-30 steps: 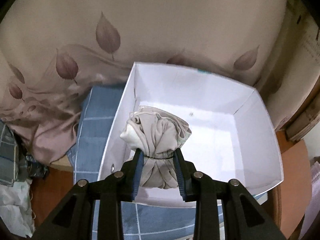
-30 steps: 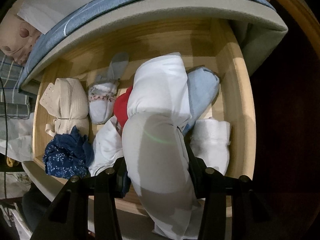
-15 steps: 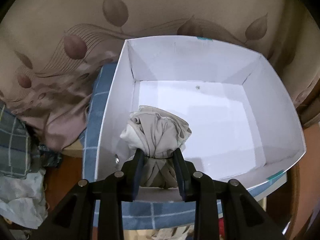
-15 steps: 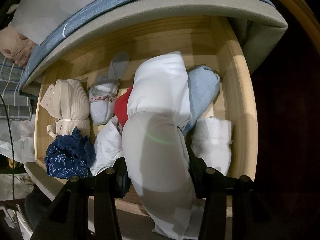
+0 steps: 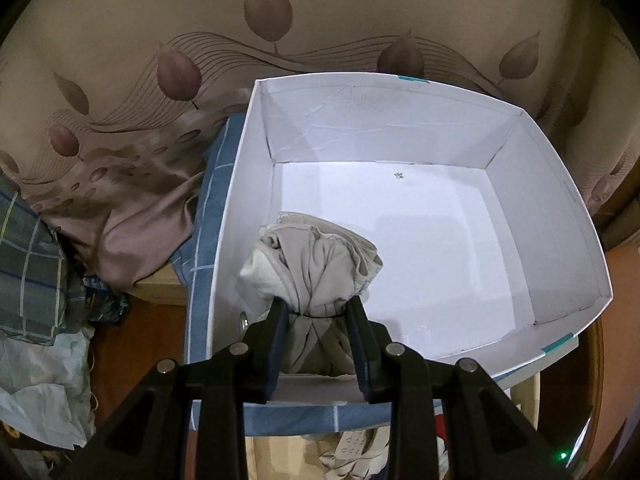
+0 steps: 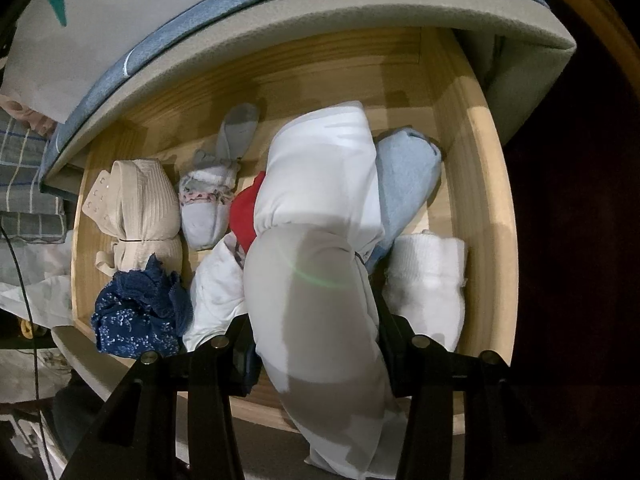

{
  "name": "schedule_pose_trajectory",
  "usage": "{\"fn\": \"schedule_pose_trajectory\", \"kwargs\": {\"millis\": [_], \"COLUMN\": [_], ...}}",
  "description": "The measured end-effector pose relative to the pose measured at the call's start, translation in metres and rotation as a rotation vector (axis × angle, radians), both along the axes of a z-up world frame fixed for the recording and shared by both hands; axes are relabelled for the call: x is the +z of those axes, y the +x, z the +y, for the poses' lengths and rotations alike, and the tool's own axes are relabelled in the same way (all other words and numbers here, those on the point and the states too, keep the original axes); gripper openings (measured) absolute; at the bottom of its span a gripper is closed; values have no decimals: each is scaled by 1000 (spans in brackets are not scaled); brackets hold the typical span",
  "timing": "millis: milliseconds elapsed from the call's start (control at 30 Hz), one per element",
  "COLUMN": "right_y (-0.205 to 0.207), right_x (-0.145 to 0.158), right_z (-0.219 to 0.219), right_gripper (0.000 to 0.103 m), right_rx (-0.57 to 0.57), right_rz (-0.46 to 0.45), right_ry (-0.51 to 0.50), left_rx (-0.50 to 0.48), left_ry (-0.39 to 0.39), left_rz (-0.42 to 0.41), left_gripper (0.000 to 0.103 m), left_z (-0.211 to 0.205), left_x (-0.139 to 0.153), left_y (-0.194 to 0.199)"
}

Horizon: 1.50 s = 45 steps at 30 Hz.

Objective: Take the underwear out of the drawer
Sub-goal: 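Carry the beige underwear into the white box and open the left tool, then return the left tool to the drawer while the right tool lifts the white item out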

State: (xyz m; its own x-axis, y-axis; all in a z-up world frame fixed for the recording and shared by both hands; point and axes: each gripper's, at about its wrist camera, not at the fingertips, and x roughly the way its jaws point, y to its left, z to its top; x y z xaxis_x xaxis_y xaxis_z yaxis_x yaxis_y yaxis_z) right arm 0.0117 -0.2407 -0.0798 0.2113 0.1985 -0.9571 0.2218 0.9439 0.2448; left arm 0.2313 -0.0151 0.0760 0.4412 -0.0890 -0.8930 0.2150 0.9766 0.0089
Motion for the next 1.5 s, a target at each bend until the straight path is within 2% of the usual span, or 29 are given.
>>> {"fn": "schedule_pose_trajectory", "kwargs": {"millis": [500,700,800,900,967,1167,1300,1400,1500], "right_y": [1,1,1,1,1,-1,-3,-6,-8], "right_x": [0,-1,-1,-1,-1,4,11,16,19], "right_z": [2,1,2,2,3,6,5,5,2], "right_gripper": [44,44,44,44,44,44,44,44,44], "right_rx": [-7,-6,-6,-5,-5,-11,-17,-27,-32], "right_rz": [4,5,5,3,1,-25,-55,-78,-98], "right_ry": [3,7,7,5,-1,-18,-14,-11,1], "left_rx": [36,39,52,63,65,67,60,59,74], "left_ry": [18,104,70,17,-13,-56,-30,16,43], "left_rz": [-5,-77,-80,-85,-86,-134,-190,-206,-160], "left_gripper": [31,32,33,43,43,44,54,56,56], "left_z": [2,-4,1,8,12,29,42,51,58], "left_x": [3,9,17,29,37,70,80,71,47], "left_y": [-8,-12,-11,-13,-16,-48,-78,-102,-122]}}
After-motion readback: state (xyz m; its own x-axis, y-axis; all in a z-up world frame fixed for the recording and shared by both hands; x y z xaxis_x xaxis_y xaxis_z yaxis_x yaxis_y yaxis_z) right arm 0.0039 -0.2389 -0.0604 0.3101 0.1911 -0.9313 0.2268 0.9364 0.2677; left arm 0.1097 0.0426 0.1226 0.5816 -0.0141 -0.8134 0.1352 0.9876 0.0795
